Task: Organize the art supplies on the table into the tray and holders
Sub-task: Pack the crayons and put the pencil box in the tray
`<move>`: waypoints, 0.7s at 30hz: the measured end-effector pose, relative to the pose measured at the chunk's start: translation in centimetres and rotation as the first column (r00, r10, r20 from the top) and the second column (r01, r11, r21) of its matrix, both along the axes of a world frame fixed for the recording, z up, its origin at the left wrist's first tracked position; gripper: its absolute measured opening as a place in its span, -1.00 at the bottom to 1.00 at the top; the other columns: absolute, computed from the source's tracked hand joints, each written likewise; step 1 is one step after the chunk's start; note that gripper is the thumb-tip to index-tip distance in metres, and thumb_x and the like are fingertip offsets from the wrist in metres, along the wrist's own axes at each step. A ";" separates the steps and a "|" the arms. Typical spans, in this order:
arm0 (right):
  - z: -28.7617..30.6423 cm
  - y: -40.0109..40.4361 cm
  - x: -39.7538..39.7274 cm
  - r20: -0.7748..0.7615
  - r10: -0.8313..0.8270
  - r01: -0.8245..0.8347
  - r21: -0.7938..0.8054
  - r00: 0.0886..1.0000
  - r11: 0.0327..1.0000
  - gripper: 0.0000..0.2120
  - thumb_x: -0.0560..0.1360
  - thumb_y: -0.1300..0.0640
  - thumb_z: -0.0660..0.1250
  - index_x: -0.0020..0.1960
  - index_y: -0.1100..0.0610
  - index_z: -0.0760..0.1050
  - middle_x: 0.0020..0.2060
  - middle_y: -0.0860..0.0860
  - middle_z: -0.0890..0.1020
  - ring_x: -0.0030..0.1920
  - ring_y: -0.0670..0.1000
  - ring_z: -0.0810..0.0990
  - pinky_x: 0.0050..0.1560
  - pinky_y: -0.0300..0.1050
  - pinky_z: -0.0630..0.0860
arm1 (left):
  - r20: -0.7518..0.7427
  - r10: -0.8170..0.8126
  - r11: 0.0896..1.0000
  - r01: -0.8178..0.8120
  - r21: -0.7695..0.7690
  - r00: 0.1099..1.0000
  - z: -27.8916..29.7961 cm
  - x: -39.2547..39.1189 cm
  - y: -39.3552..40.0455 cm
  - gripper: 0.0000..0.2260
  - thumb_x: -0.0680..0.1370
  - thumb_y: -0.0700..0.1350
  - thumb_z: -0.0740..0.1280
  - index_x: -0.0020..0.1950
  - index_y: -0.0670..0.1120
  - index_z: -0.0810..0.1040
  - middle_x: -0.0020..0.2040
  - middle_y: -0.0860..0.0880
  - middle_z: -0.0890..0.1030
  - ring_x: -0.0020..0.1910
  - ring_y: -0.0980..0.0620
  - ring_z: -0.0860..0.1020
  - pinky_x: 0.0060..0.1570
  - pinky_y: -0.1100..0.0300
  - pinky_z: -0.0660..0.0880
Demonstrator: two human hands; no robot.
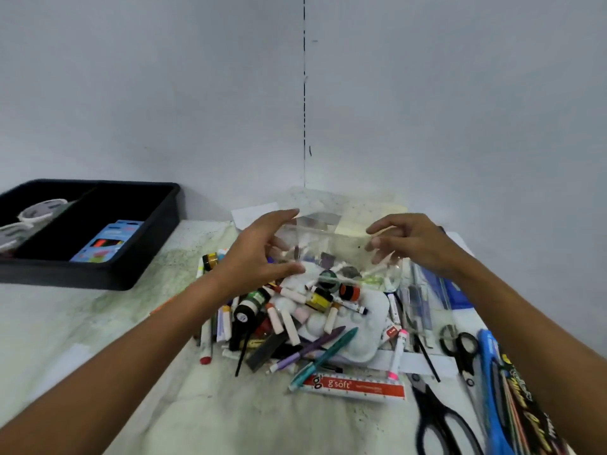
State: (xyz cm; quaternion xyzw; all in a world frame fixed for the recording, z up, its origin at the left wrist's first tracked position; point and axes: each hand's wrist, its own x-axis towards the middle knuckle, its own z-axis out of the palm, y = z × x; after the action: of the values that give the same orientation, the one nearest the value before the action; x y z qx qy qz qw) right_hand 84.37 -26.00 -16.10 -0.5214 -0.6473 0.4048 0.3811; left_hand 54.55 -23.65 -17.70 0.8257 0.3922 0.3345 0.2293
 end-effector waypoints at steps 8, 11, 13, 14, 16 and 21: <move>-3.7 -4.4 -7.2 -0.011 0.059 -0.060 -0.110 0.998 0.992 -0.86 0.56 0.19 0.31 0.04 0.17 0.63 -0.24 0.10 0.67 -0.28 0.02 0.59 -0.36 -0.21 0.48 | -0.276 -0.064 0.990 0.097 0.104 0.959 -3.2 -7.6 -4.7 -0.20 0.30 0.20 0.54 0.44 -0.06 0.38 0.30 0.07 0.36 0.23 0.22 0.33 0.20 0.40 0.34; -5.6 -6.9 -10.0 0.220 0.071 -0.054 -0.080 0.973 0.995 -0.62 0.44 -0.11 0.39 0.20 0.01 0.56 0.02 -0.02 0.58 -0.04 -0.02 0.59 -0.10 -0.16 0.54 | -0.292 -0.032 0.993 0.064 0.101 0.956 -5.1 -10.1 -6.9 -0.21 0.29 0.26 0.52 0.42 -0.04 0.41 0.30 0.04 0.39 0.20 0.16 0.38 0.10 0.25 0.43; -6.2 -9.3 -11.8 0.369 0.117 -0.090 -0.091 0.922 0.992 -0.28 0.29 -0.26 0.43 0.38 -0.04 0.40 0.14 -0.06 0.41 0.05 -0.04 0.52 -0.01 -0.23 0.51 | -0.275 -0.043 0.995 0.067 0.079 0.961 -6.5 -11.6 -8.5 -0.19 0.28 0.35 0.46 0.42 -0.03 0.42 0.30 0.04 0.41 0.19 0.15 0.41 0.09 0.23 0.43; -6.4 -10.3 -12.5 0.407 0.141 -0.110 -0.099 0.902 0.989 -0.15 0.23 -0.29 0.46 0.44 -0.04 0.32 0.17 -0.08 0.36 0.09 -0.06 0.49 0.05 -0.23 0.51 | -0.268 -0.048 0.996 0.067 0.061 0.962 -7.1 -12.2 -9.1 -0.17 0.28 0.39 0.42 0.42 -0.02 0.42 0.30 0.08 0.40 0.16 0.17 0.44 0.08 0.25 0.45; -7.4 -12.3 -13.8 0.509 0.169 -0.142 -0.091 0.844 0.986 0.06 0.15 -0.36 0.49 0.52 -0.03 0.19 0.20 -0.11 0.30 0.20 -0.07 0.38 0.20 -0.19 0.42 | -0.267 -0.065 0.997 0.075 0.028 0.961 -8.3 -13.5 -10.6 -0.18 0.28 0.41 0.41 0.43 0.01 0.41 0.26 0.17 0.37 0.04 0.28 0.45 0.01 0.37 0.44; -11.2 -15.9 -15.0 0.733 0.091 -0.164 0.028 0.674 0.986 0.01 0.24 -0.46 0.37 0.54 -0.03 0.16 0.32 -0.06 0.33 0.33 -0.04 0.22 0.35 -0.10 0.20 | -0.369 -0.058 0.986 0.111 0.124 0.928 -11.1 -14.6 -13.5 -0.22 0.34 0.47 0.29 0.37 -0.03 0.49 0.29 0.03 0.50 0.15 0.12 0.45 0.07 0.26 0.47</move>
State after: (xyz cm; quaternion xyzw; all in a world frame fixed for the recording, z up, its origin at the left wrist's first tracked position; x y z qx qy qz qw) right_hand 69.33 -41.86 -27.26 -0.5746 -0.7981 0.1593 0.0863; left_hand 39.91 -37.10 -28.85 0.9037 0.3670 0.1928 0.1071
